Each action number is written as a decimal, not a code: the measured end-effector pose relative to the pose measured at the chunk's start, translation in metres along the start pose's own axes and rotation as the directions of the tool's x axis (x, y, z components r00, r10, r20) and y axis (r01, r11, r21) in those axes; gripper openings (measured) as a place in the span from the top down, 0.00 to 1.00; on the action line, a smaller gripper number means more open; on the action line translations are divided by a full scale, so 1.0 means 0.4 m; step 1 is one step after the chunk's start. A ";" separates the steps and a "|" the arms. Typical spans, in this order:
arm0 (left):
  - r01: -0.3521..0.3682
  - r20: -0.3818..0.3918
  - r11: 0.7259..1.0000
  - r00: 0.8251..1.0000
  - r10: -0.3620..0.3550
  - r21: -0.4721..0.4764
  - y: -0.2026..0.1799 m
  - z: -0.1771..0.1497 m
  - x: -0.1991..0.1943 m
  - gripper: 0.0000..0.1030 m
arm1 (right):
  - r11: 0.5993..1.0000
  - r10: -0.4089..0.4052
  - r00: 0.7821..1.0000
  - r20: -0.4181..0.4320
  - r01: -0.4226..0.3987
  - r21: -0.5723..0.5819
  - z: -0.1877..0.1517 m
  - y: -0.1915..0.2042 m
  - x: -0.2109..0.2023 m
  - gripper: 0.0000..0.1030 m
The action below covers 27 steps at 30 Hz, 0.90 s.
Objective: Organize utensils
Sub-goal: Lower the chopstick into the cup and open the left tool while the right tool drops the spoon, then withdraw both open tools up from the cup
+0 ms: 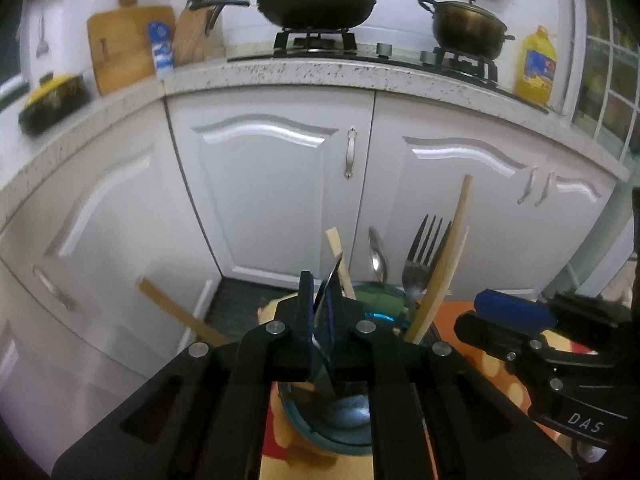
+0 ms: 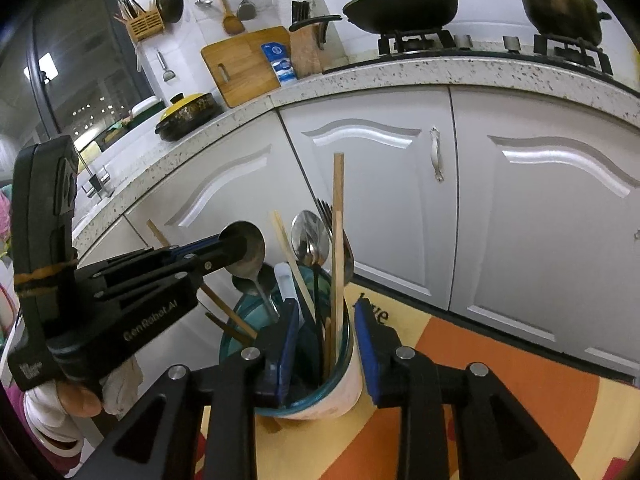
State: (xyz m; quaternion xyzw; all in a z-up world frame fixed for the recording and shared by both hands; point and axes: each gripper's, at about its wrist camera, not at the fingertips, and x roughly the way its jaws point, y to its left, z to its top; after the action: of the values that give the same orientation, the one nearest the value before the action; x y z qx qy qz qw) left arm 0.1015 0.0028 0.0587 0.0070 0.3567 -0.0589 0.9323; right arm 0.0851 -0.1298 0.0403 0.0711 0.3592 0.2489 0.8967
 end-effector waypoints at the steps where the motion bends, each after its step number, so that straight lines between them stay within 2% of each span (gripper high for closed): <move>1: 0.002 -0.003 1.000 1.000 -0.002 -0.009 0.003 -0.004 -0.004 0.86 | 1.000 -0.001 1.000 -0.001 0.001 0.001 -0.004 -0.001 -0.003 0.74; 7: 0.017 0.015 0.999 1.000 -0.017 -0.038 0.010 -0.026 -0.042 0.61 | 1.000 -0.014 1.000 -0.007 0.014 0.015 -0.022 -0.004 -0.022 0.74; 17: 0.021 0.020 0.999 1.000 -0.020 -0.044 -0.006 -0.064 -0.100 0.58 | 0.998 -0.062 0.998 0.021 0.062 -0.011 -0.048 0.043 -0.065 0.73; 27: 0.027 0.030 0.998 0.999 -0.026 -0.060 -0.016 -0.115 -0.164 0.58 | 0.995 -0.101 0.994 0.044 0.101 0.003 -0.093 0.091 -0.112 0.66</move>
State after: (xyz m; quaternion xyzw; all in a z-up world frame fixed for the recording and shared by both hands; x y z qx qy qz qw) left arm 0.0217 0.0057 0.0684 -0.0267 0.3448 -0.0606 0.9363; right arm 0.0176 -0.1227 0.0515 0.0584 0.3426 0.2015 0.9158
